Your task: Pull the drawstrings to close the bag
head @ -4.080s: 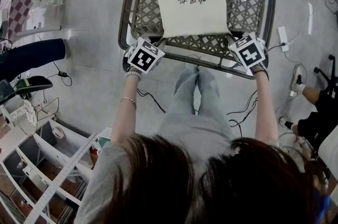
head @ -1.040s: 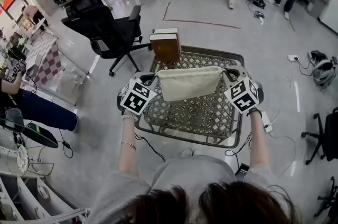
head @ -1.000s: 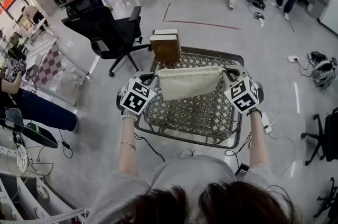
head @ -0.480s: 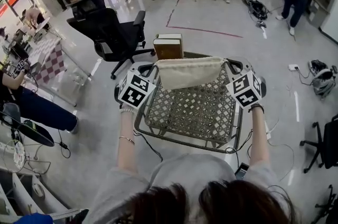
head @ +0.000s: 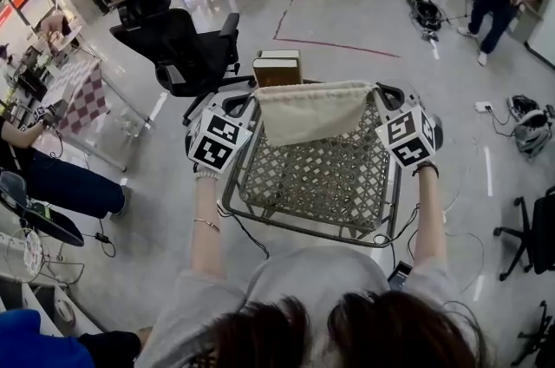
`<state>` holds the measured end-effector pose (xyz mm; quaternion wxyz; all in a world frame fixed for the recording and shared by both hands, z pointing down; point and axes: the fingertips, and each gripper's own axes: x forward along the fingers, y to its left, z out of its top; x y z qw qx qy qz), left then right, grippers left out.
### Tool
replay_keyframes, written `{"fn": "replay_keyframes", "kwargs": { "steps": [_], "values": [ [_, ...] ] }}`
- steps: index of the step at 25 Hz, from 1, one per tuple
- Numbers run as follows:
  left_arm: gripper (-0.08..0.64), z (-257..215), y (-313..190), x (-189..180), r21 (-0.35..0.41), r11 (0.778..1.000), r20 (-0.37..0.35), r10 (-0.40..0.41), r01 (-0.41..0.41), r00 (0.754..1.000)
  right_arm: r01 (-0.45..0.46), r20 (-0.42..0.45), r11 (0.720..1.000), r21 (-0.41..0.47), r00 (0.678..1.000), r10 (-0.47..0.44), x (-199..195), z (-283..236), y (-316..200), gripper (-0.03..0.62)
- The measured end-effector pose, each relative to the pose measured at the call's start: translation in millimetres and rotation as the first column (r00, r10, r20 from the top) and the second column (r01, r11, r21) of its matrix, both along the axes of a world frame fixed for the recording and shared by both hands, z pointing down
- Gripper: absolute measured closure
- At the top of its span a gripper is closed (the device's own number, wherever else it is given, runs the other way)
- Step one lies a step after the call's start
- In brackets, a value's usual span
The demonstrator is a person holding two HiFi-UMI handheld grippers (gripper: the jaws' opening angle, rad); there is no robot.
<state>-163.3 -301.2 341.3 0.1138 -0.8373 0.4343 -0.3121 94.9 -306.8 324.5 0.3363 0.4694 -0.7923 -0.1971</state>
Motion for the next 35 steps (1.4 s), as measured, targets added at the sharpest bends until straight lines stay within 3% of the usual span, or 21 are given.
{"fn": "replay_keyframes", "kwargs": {
  "steps": [10, 19, 35],
  "values": [
    [0.534, 2.7, 3.1, 5.5, -0.028, 1.000, -0.024, 0.009, -0.010, 1.000, -0.052, 0.065, 0.998, -0.046, 0.996, 0.055, 11.0, 13.5, -0.6, 0.566],
    [0.534, 3.8, 2.9, 9.0, -0.037, 0.999, -0.070, 0.016, -0.019, 0.997, -0.064, 0.084, 0.998, -0.025, 0.994, 0.066, 23.0, 10.6, 1.4, 0.566],
    [0.534, 6.1, 3.9, 5.5, -0.037, 0.999, -0.079, 0.005, -0.008, 0.997, -0.109, 0.164, 0.994, -0.028, 0.980, 0.112, 40.3, 15.2, 0.5, 0.568]
  ]
}}
